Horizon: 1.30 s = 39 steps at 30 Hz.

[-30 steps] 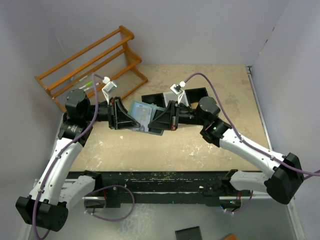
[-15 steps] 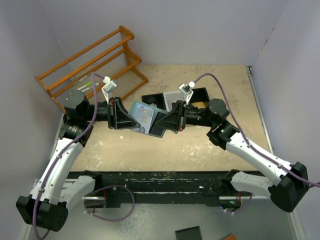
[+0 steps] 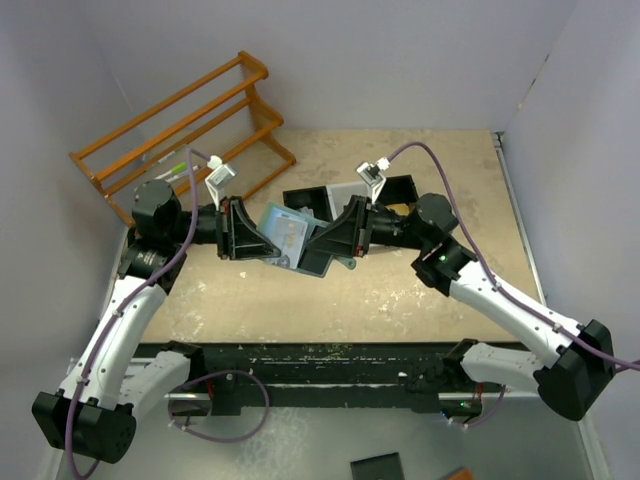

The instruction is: Take the credit cards out of the card holder

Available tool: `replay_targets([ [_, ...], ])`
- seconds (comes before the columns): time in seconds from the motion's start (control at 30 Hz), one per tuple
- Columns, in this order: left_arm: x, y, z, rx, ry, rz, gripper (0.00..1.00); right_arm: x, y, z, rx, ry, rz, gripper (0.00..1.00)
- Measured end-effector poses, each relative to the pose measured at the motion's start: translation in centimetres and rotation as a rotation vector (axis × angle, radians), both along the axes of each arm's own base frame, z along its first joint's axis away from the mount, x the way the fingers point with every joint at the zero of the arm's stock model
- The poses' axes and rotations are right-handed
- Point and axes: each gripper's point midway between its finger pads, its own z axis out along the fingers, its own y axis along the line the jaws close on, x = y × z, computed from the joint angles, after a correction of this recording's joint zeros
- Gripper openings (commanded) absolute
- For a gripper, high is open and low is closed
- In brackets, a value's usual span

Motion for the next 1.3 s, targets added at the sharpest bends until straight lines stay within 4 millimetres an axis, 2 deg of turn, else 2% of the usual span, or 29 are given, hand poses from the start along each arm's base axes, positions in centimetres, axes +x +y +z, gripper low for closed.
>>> replay_targets([
  [0.17, 0.1, 0.0, -0.5, 0.011, 0.001, 0.009, 0.04, 0.3, 0.6, -0.6, -0.007, 0.018, 0.008, 0.29],
  [0.33, 0.4, 0.0, -0.7, 0.017, 0.009, 0.023, 0.04, 0.3, 1.2, -0.8, -0.013, 0.033, 0.022, 0.37],
  [0.63, 0.4, 0.0, -0.6, 0.017, 0.008, 0.027, 0.04, -0.1, 1.5, -0.5, -0.002, 0.028, 0.036, 0.33],
  [1.03, 0.6, 0.0, 0.2, 0.017, -0.03, 0.042, 0.05, -0.6, 1.4, 1.3, 0.069, 0.018, 0.06, 0.31],
  [1.3, 0.7, 0.2, 0.2, 0.018, -0.026, 0.046, 0.06, -0.4, 2.1, 1.0, 0.088, 0.021, 0.083, 0.32],
])
